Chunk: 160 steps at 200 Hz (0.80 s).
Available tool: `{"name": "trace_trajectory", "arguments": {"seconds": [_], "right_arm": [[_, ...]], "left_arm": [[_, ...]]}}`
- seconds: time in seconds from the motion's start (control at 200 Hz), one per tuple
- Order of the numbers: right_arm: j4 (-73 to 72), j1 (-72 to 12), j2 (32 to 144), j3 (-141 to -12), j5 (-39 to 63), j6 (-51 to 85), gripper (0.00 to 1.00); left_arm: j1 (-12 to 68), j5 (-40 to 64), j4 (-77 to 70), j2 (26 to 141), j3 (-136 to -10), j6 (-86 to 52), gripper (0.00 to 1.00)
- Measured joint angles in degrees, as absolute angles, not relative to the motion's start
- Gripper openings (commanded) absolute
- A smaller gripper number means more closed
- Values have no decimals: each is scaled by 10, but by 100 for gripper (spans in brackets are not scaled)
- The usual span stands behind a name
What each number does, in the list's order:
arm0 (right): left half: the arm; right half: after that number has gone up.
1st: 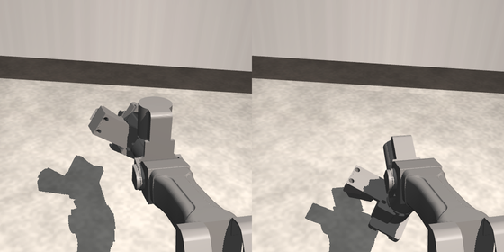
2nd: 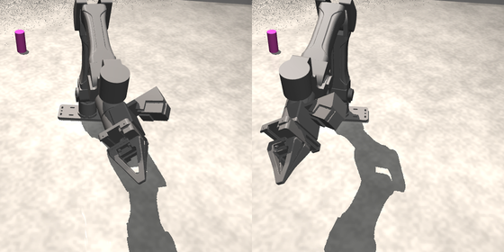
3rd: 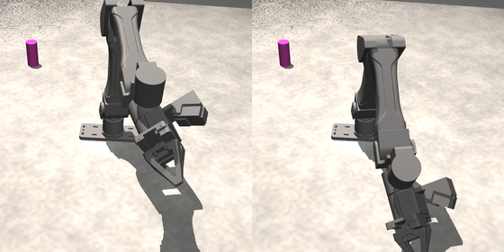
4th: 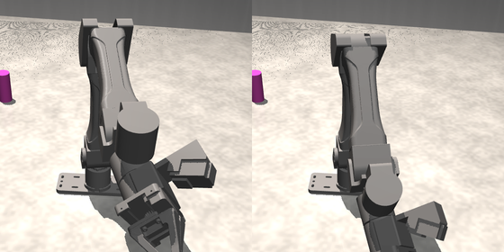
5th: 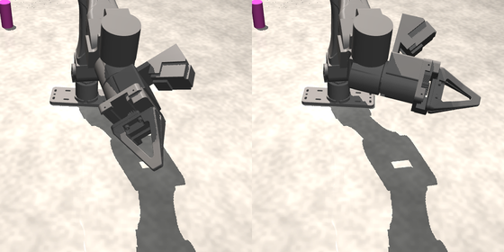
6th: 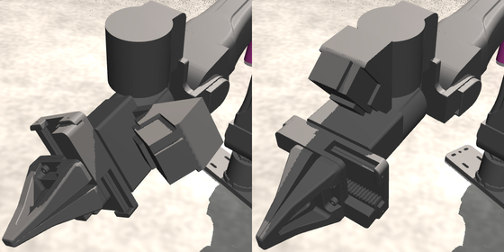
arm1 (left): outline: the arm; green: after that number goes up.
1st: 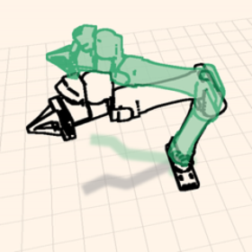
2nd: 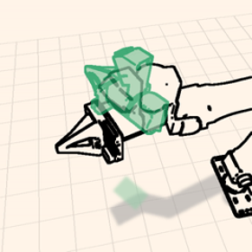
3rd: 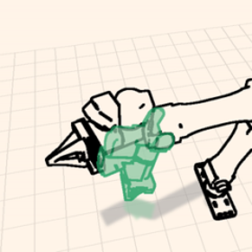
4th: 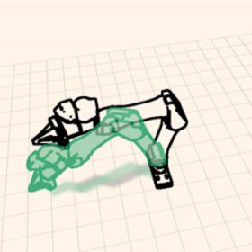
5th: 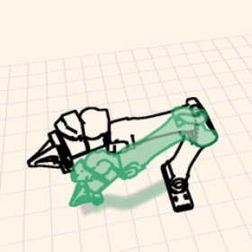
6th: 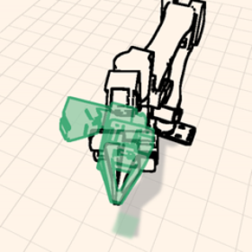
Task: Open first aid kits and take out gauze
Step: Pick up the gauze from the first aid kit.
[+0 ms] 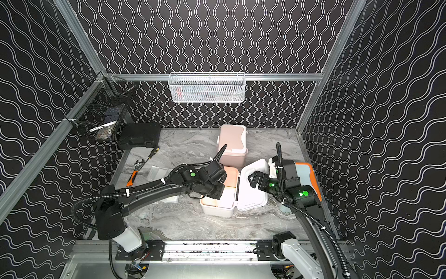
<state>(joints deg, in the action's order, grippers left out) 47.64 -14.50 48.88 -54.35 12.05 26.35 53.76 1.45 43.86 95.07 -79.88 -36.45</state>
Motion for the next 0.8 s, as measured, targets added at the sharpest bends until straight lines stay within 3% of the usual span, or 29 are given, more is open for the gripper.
{"name": "trace_trajectory", "arguments": {"seconds": [0.801], "right_arm": [[476,-145,490,-534,125,265,100]], "left_arm": [[475,163,395,839,-800,-360,0]]}}
